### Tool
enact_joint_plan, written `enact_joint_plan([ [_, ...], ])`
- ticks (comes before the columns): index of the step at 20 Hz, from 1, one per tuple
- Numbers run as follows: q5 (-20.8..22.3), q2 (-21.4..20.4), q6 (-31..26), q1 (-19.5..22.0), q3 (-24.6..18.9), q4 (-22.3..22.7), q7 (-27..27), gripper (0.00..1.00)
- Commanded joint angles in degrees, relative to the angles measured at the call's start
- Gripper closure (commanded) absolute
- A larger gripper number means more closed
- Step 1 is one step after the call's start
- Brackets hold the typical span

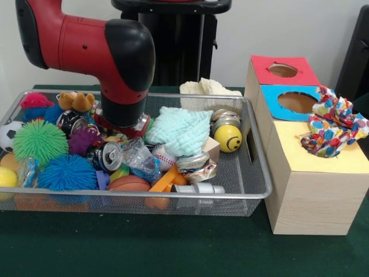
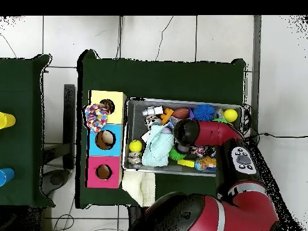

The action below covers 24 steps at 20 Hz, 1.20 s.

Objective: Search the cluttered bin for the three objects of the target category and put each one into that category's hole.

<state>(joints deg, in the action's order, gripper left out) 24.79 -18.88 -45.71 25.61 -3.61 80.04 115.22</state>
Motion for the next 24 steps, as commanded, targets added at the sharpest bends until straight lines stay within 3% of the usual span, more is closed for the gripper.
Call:
enact_joint_plan([
  [1,3.9,9.3,18.3,-1.8,-6.2,1.7,1.3,0.0],
  [8,4.7,8.5,21.6,-2.9,-6.1,4.1,2.0,0.0],
  [12,2.9,7.1,21.0,-2.7,-6.0,6.4,3.7,0.0],
  [19,-2.0,-0.3,14.4,-1.0,-8.2,14.7,2.2,0.0],
  [24,-1.7,0.4,18.5,-1.9,-7.3,15.9,4.2,0.0],
])
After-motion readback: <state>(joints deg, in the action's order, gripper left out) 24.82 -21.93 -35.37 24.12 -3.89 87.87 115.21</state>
